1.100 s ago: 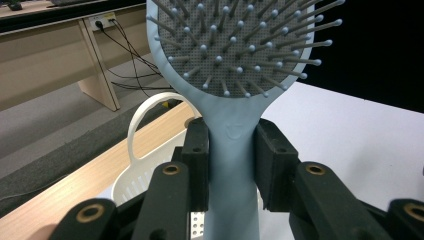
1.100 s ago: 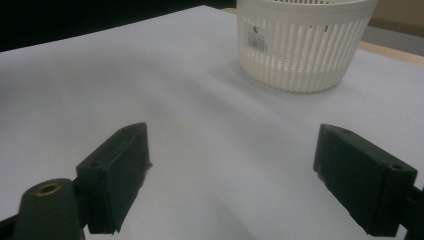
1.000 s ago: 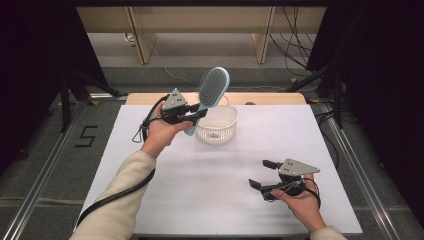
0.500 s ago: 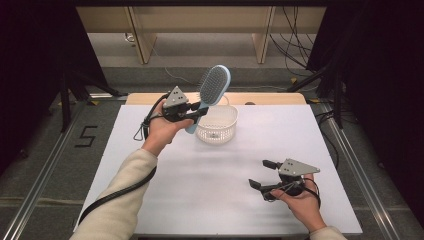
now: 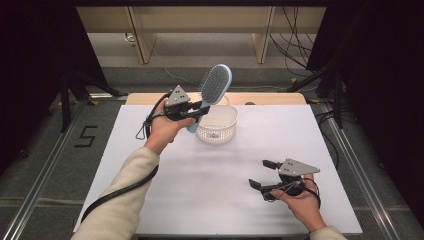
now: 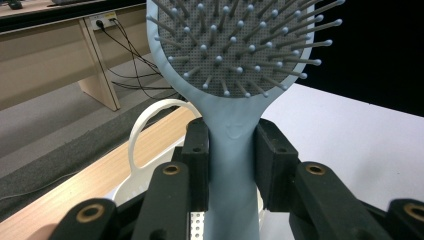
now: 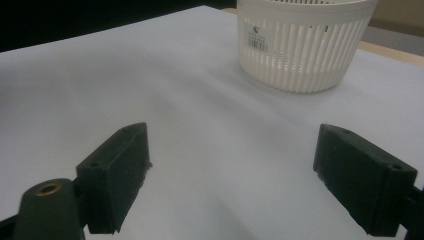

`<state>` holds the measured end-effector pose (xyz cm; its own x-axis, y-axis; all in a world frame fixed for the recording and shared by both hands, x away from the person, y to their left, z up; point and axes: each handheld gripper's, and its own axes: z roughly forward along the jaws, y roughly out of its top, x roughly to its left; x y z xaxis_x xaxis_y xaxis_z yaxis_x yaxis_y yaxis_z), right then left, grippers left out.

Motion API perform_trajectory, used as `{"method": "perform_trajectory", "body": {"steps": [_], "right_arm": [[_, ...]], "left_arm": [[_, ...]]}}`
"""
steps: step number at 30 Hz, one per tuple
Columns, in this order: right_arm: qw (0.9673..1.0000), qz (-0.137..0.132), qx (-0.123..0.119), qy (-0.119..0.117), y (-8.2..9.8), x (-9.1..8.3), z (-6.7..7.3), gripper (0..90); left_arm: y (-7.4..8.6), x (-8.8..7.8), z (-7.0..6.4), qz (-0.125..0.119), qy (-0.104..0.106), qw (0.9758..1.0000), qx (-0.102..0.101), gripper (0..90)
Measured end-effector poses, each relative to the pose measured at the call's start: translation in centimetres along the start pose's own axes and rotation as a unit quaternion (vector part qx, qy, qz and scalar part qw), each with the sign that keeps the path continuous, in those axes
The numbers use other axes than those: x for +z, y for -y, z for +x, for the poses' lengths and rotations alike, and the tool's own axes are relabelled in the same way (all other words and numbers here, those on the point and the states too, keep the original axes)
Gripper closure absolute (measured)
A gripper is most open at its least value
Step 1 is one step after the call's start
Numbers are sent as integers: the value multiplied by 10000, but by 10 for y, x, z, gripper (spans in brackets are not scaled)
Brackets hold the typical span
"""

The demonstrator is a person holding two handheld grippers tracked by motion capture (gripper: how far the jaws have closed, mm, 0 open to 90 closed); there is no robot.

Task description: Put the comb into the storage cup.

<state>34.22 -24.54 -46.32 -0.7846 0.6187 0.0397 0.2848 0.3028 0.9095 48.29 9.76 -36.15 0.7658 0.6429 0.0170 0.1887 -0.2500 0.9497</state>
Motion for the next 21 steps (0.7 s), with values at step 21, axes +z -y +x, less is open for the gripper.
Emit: {"method": "perform_trajectory", "body": {"steps": [21], "right_arm": [[10000,18,17,-15,0,0,0,158]], "left_arm": [[-3,7,3,-94,-44,9999,-82,696]]}}
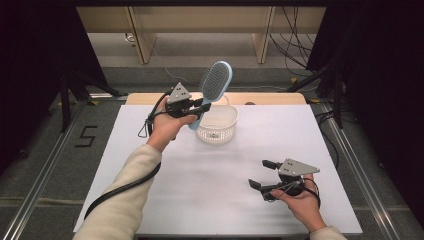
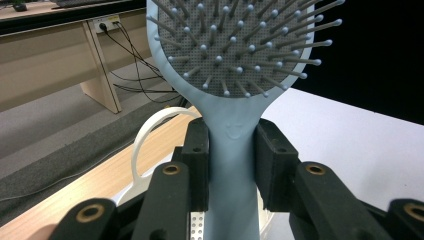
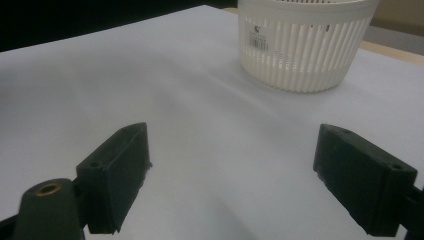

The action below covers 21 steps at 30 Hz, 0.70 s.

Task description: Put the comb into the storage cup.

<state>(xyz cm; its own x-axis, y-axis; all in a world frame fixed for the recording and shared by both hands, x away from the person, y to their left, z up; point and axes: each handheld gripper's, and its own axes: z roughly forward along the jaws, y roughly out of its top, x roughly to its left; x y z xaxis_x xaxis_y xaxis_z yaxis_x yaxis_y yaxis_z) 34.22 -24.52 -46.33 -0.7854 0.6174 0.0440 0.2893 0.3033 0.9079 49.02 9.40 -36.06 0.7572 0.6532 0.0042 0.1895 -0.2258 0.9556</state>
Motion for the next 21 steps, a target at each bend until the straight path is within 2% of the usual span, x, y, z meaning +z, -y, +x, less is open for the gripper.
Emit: {"method": "perform_trajectory", "body": {"steps": [21], "right_arm": [[10000,3,7,-8,0,0,0,158]], "left_arm": [[-5,8,0,-20,-42,10000,64,696]]}}
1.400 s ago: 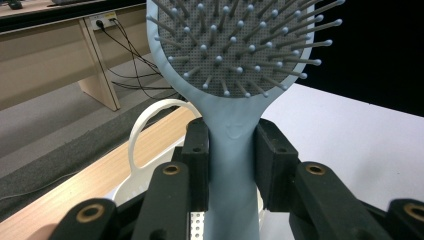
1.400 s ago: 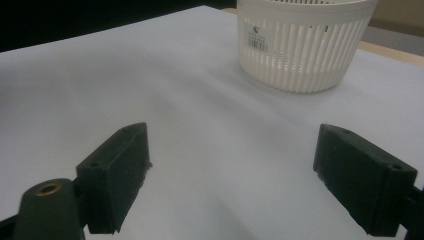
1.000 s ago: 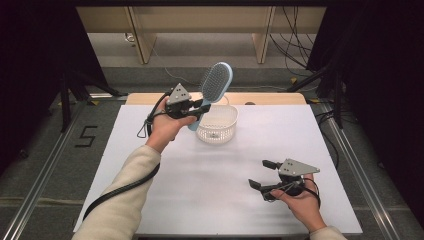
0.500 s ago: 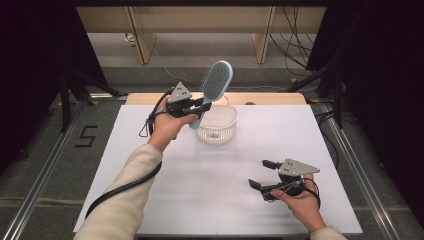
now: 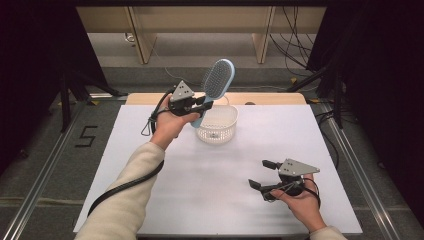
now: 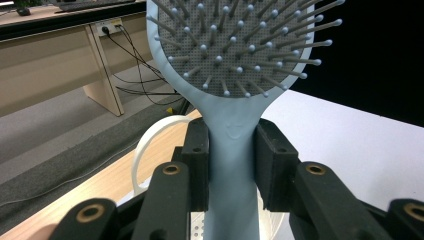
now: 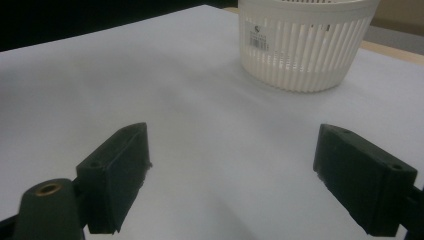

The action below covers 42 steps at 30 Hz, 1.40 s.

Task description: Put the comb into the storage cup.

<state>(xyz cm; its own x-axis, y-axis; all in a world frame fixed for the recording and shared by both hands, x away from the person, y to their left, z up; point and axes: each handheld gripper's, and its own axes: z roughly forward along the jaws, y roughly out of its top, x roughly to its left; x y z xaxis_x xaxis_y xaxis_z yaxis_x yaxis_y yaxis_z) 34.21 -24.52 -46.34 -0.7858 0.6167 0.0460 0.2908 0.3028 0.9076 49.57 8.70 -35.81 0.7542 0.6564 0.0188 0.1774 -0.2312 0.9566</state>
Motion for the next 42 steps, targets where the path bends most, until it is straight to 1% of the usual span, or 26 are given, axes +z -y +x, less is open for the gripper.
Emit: {"method": "perform_trajectory", "body": {"steps": [10,23,42], "right_arm": [[10000,-9,-13,-1,0,0,0,158],[10000,-14,-2,-14,0,0,-1,158],[10000,7,15,-14,0,0,-1,158]], "left_arm": [[-3,3,0,-7,5,10000,28,696],[-4,9,0,30,32,10000,16,695],[-7,15,0,75,11,10000,62,696]]}}
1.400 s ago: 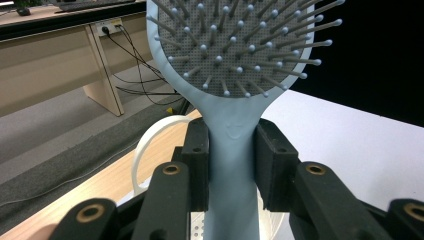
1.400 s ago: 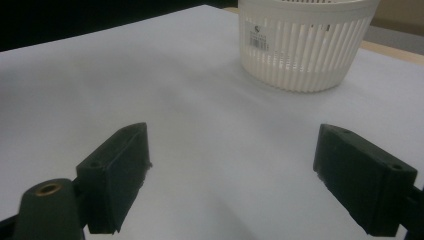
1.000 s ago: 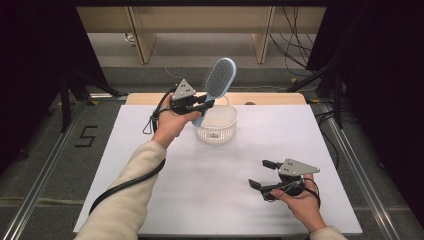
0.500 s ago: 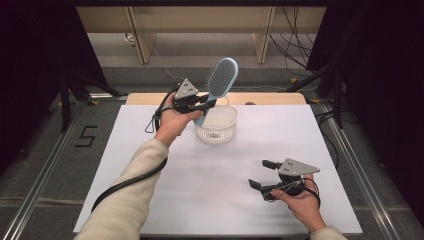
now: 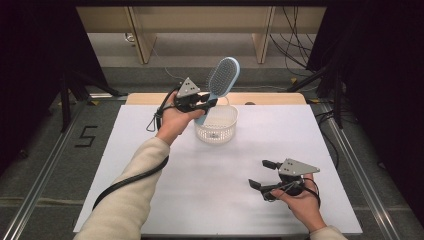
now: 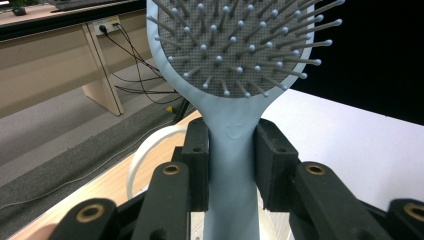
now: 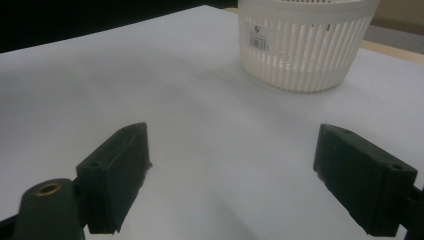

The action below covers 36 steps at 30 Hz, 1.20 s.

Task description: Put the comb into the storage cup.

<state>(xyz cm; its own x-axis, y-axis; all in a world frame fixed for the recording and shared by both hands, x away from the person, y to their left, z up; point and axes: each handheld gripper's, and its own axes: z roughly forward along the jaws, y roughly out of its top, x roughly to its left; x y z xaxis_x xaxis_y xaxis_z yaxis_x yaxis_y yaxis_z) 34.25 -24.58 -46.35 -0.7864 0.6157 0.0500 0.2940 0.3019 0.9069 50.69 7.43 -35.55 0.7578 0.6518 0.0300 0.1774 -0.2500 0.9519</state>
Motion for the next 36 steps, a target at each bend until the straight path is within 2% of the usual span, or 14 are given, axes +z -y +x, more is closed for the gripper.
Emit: {"method": "perform_trajectory", "body": {"steps": [24,36], "right_arm": [[10000,1,-3,25,0,0,0,158],[10000,4,-11,21,0,0,0,158]], "left_arm": [[-5,8,-1,-62,-25,10000,45,696],[-3,13,0,-82,-42,9999,54,695]]}}
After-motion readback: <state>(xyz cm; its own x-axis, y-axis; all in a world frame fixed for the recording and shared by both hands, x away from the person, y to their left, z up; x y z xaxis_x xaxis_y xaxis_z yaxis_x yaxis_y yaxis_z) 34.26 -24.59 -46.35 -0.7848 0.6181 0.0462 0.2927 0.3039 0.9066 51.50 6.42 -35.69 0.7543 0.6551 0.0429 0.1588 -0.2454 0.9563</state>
